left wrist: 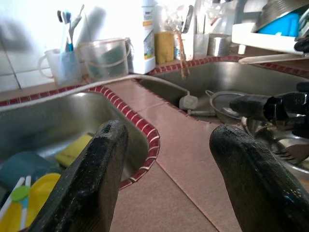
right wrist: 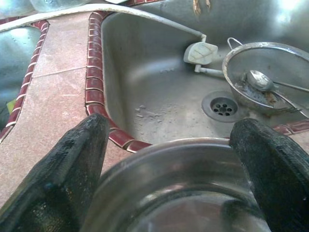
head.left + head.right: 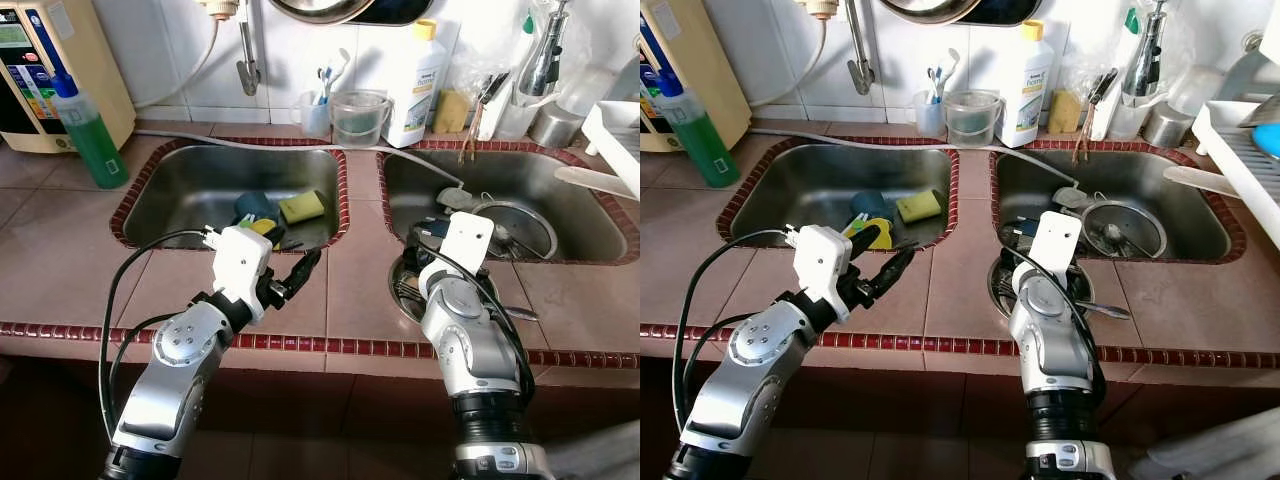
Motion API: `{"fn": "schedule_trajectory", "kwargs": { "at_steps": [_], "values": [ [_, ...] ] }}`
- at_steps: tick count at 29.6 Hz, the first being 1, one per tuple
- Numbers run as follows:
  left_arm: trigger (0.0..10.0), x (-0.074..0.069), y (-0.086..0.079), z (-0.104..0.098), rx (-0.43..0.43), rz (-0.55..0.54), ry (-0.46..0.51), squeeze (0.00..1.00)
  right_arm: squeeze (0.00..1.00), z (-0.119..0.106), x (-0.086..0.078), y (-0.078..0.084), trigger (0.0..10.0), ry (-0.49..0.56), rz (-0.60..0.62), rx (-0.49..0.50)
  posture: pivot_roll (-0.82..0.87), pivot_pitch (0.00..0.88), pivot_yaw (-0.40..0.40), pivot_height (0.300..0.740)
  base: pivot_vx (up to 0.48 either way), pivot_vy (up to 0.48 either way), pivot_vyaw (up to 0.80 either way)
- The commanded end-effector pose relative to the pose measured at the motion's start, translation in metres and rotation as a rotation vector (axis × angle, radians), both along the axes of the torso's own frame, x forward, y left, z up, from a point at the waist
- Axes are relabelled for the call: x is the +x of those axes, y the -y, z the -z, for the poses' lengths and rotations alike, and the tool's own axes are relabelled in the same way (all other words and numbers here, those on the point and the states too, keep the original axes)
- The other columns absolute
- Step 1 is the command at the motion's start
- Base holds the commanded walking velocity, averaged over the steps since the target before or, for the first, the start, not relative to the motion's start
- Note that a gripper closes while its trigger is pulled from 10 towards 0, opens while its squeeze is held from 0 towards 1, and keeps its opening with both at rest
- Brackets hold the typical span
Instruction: Kitchen organization
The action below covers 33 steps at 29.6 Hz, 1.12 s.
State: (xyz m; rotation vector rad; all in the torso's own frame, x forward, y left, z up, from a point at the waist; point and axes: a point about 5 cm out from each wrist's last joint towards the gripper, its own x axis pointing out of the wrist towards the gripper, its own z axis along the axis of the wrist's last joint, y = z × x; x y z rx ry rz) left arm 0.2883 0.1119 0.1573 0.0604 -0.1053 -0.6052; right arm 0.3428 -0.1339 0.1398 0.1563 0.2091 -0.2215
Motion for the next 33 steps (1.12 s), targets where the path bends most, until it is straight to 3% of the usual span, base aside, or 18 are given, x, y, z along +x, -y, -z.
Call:
{"fn": "schedule_trajectory", "kwargs": {
  "at_steps": [1,8,13,28,33],
  "values": [
    [10.0,0.000,-0.001,-0.003,0.004,-0.008,0.008,0.00,0.00,0.006,0.000,-0.003,10.0,-0.031,-0.017,0.008,-0.13,0.087,0.014,0.740,0.000,0.000,0.00],
    [10.0,-0.001,0.002,-0.002,-0.010,-0.005,0.003,0.00,0.00,-0.007,-0.002,-0.008,10.0,0.054,-0.076,0.074,-0.14,0.088,0.007,0.740,0.000,0.000,0.00],
    [10.0,-0.001,0.004,-0.001,-0.009,0.003,0.004,0.00,0.00,-0.022,-0.005,-0.016,10.0,0.169,-0.150,0.065,-0.14,0.086,0.005,0.740,0.000,0.000,0.00],
    [10.0,-0.004,0.010,0.003,-0.024,0.007,0.000,0.00,0.00,-0.007,-0.015,-0.040,10.0,0.081,-0.231,0.089,-0.15,0.056,-0.007,0.740,0.000,0.000,0.00],
    [10.0,-0.004,0.011,0.003,-0.027,0.006,0.000,0.00,0.00,-0.015,-0.021,-0.049,10.0,0.140,-0.236,-0.003,-0.16,0.055,-0.007,0.740,0.000,0.000,0.00]
  ]
}}
